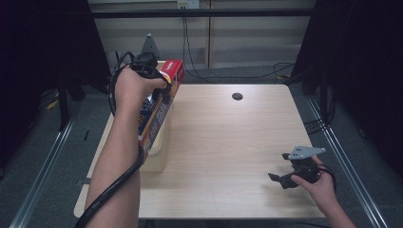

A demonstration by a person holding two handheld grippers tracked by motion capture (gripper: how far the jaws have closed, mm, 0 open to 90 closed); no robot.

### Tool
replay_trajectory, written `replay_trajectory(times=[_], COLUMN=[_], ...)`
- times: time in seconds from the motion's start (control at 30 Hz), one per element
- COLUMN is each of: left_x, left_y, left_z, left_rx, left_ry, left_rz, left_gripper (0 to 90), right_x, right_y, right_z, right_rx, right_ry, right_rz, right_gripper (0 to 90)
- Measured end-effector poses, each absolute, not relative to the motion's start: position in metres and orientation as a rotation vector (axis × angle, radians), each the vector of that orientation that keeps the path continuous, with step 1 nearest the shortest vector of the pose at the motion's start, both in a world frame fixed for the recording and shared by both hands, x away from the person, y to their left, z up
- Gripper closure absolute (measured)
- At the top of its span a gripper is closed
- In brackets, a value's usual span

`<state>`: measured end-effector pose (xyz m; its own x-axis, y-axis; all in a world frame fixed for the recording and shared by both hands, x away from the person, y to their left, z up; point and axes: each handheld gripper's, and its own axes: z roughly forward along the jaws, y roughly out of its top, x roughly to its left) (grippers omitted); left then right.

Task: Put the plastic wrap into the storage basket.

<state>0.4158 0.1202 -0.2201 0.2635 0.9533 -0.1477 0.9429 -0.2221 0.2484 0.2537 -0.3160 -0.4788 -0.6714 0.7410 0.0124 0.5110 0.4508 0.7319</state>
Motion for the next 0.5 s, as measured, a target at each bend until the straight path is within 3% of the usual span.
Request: replay_trajectory(times=[0.5], left_x=[0.416], left_y=[0.136], left_z=[-0.218], left_rx=[2.186], left_ry=[1.831], left_rz=[0.104], left_gripper=[40.8], right_x=[0.253], right_y=[-0.314], right_z=[-0.479], right_rx=[1.065], right_ry=[2.401], right_rz=[1.047], right_gripper=[3.3])
